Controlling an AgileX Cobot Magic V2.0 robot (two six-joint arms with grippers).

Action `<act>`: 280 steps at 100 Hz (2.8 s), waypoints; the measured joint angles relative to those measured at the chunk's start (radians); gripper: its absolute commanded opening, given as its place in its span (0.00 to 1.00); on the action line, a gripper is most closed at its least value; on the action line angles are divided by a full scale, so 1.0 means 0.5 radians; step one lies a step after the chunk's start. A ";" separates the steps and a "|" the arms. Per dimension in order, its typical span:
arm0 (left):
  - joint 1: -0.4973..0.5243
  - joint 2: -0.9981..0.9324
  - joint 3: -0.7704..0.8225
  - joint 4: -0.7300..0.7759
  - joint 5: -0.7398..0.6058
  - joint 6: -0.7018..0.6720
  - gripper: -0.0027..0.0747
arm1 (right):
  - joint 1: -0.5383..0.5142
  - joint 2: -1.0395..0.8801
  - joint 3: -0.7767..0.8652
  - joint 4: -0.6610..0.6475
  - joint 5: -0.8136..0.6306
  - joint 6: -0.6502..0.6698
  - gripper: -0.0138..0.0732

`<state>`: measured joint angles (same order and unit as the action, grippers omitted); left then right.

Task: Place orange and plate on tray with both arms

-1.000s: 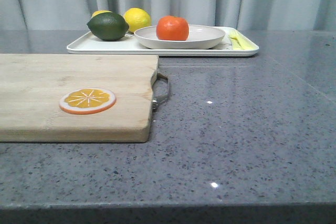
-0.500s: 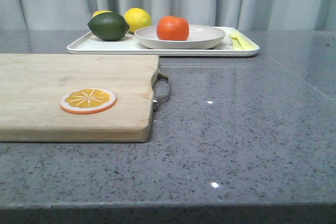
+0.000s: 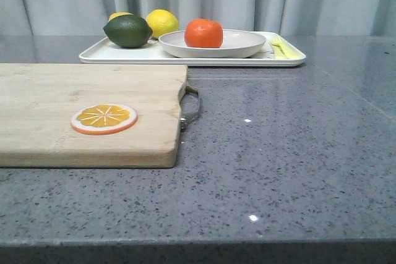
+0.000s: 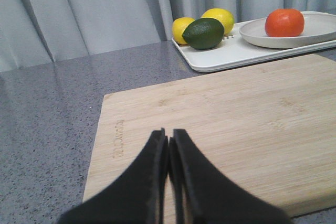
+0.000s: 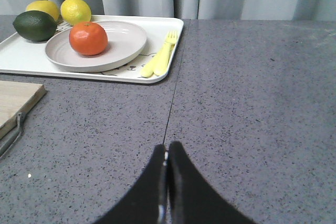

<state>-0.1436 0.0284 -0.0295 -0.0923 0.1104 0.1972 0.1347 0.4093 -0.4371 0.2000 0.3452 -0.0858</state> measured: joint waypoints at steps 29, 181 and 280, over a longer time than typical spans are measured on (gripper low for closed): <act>0.097 -0.066 0.059 0.027 0.077 -0.098 0.01 | -0.003 0.000 0.000 0.000 -0.001 0.000 0.08; 0.104 -0.066 0.059 0.046 0.121 -0.109 0.01 | 0.001 -0.138 0.119 -0.242 -0.055 0.023 0.08; 0.104 -0.066 0.059 0.046 0.126 -0.109 0.01 | 0.001 -0.835 0.931 -0.615 -0.506 0.328 0.08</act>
<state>-0.0914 -0.0044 0.0000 -0.0695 0.1734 0.1429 0.1352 -0.0082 0.0282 -0.1076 0.0922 0.0780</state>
